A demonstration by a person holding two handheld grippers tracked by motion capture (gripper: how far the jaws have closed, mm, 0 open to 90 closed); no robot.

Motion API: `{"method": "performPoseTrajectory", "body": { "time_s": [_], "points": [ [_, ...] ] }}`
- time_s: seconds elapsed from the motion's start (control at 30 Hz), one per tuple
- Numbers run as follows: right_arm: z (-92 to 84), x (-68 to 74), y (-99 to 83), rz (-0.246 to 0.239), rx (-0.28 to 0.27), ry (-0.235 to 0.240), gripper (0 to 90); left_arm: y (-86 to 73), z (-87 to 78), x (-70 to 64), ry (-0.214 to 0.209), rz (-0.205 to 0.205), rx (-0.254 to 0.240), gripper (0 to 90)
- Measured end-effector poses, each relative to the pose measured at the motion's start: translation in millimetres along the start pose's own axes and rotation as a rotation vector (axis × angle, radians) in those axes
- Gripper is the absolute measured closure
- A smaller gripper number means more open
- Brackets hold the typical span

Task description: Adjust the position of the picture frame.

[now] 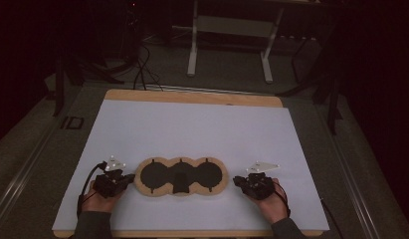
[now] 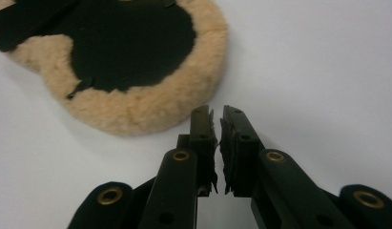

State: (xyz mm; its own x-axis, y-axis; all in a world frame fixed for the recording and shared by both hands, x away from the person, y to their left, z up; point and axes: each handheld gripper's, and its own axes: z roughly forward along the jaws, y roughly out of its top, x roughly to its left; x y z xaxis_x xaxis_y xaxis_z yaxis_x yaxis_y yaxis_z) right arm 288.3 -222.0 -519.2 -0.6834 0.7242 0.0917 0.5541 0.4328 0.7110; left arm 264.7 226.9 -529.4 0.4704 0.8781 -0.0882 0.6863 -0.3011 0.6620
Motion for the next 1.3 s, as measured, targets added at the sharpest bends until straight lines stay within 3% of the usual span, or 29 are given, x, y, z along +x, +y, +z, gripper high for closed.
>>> {"method": "performPoseTrajectory", "body": {
  "time_s": [0.33, 0.73, 1.3],
  "points": [
    [10.0, 15.6, 0.1, -0.058, 0.057, 0.042, 83.2, 0.3, 0.8, 1.6, -0.013, -0.010, -0.001, 90.0],
    [14.8, 19.0, -1.6, -0.085, 0.099, 0.066, 83.3, 0.8, 0.8, 1.1, -0.011, -0.002, 0.002, 90.0],
    [14.6, 19.4, -1.6, -0.095, 0.105, 0.073, 83.6, 1.0, -2.5, -0.6, -0.041, 0.005, -0.019, 90.0]
  ]
}}
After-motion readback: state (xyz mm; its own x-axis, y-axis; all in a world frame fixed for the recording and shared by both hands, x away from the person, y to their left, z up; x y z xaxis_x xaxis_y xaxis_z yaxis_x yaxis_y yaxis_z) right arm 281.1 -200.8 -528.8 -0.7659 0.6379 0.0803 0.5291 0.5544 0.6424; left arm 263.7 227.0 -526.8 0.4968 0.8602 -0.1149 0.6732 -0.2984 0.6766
